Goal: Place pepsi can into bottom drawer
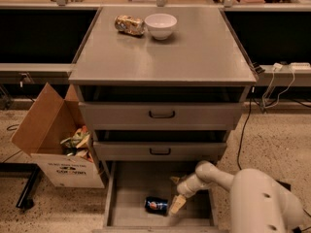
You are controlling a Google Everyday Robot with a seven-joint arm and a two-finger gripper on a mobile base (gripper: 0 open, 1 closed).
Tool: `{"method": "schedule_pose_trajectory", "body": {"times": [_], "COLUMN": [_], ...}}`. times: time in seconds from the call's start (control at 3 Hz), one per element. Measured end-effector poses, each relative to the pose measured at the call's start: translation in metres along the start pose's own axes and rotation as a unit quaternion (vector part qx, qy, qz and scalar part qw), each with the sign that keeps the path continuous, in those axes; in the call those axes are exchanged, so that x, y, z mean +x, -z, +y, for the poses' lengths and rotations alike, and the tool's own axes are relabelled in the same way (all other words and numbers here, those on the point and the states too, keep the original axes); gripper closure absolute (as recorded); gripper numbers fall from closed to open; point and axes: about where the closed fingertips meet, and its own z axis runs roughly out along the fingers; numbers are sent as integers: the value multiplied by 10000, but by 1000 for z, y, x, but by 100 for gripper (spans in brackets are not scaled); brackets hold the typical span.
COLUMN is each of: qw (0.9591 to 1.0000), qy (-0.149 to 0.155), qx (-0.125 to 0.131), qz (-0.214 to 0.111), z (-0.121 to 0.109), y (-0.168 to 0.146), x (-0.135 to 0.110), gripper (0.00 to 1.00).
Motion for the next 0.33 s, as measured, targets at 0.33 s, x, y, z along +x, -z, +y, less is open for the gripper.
{"method": "schedule_pose_trajectory", "body": {"times": [0.33], "qw": [9986], "qy": [289], "qx": [432], "qz": [-28], "z": [11], "y": [35], "x": [-3], "gripper": [0]}}
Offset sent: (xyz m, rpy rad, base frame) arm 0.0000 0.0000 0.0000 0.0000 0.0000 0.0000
